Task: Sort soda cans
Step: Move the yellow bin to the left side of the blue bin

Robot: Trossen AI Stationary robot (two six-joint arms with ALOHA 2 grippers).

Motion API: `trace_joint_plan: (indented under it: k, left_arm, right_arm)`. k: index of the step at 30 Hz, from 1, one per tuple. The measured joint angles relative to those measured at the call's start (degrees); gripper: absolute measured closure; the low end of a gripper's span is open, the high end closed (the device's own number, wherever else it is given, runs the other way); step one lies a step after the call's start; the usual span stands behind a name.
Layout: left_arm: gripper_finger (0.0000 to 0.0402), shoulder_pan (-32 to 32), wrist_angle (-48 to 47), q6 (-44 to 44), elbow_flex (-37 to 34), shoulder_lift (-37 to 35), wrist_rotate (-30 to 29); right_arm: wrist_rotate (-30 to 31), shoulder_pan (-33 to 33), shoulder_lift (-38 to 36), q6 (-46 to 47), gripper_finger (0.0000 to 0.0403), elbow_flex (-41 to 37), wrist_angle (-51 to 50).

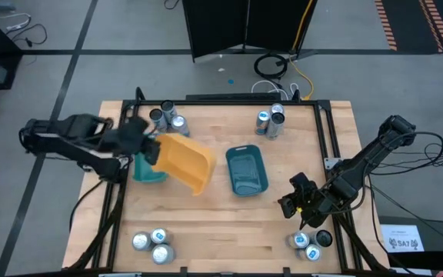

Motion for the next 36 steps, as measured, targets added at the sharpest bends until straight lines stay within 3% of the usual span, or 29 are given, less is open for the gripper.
trace_joint_plan:
  k: [8,14,26,36]
  left_arm:
    - [0.0395,19.91,0.59,35.23,9.64,14.32,20.72]
    - [0.0395,27.69,-3.43,50.61,13.81,26.59,26.49]
    - [0.0395,27.98,-4.64,64.49,14.02,47.3,28.9]
    - [0.0353,25.36,-2.51,68.03,14.02,53.15,28.46]
  right_arm:
    - [3.41,0.0,0.17,1.13,0.0282,0.0,0.04]
    - [4.07,0.0,0.17,4.71,0.0282,0.02,0.39]
    - [8.57,0.0,0.2,9.61,0.0282,0.0,0.0]
    - [8.5,0.0,0.2,9.59,0.0282,0.0,-0.03]
